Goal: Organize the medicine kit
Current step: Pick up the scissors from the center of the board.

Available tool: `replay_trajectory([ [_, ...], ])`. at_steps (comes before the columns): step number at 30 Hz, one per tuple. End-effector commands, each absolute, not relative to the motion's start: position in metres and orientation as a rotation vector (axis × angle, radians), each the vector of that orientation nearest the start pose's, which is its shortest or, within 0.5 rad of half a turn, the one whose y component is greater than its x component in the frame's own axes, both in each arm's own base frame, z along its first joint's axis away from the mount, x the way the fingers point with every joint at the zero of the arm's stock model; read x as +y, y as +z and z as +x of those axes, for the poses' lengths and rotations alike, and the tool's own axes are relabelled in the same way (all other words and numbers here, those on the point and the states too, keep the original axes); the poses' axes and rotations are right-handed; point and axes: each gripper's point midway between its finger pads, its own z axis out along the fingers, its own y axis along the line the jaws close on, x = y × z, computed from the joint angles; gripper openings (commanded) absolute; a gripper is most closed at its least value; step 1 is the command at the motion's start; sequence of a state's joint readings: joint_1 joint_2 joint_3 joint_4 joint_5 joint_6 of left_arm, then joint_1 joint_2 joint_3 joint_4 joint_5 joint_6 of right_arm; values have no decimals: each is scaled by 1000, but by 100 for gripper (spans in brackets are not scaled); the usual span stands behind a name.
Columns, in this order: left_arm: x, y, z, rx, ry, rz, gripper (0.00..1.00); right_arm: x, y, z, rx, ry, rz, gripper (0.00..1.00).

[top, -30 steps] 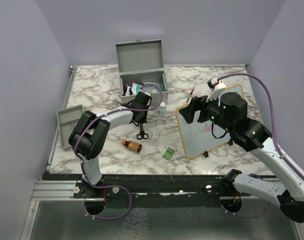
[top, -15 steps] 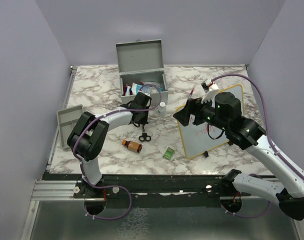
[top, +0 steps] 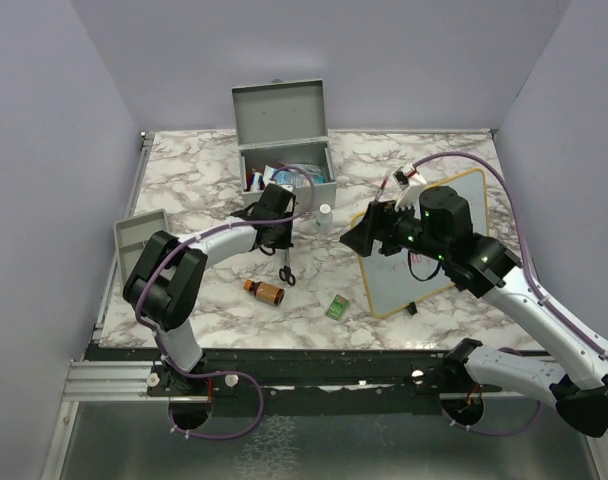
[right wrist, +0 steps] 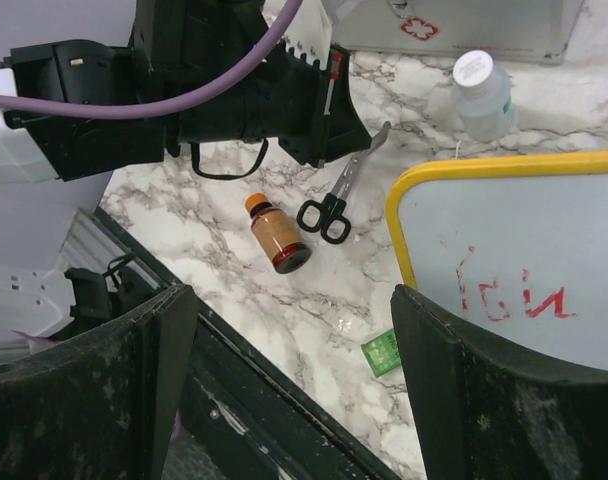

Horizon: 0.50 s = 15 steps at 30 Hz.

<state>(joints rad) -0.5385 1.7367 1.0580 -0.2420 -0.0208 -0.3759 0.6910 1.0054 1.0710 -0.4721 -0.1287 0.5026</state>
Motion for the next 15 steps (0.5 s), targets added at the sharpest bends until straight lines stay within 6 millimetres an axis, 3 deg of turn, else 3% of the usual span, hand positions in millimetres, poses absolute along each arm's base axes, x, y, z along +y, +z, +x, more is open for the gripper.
replay_trajectory([
  [1, -221, 57, 347, 2493, -442, 154, 0, 253, 279, 221, 2085, 960, -282, 83],
  [15, -237, 65, 340, 2486, -590, 146, 0, 250, 279, 222, 2077, 950, -267, 82],
])
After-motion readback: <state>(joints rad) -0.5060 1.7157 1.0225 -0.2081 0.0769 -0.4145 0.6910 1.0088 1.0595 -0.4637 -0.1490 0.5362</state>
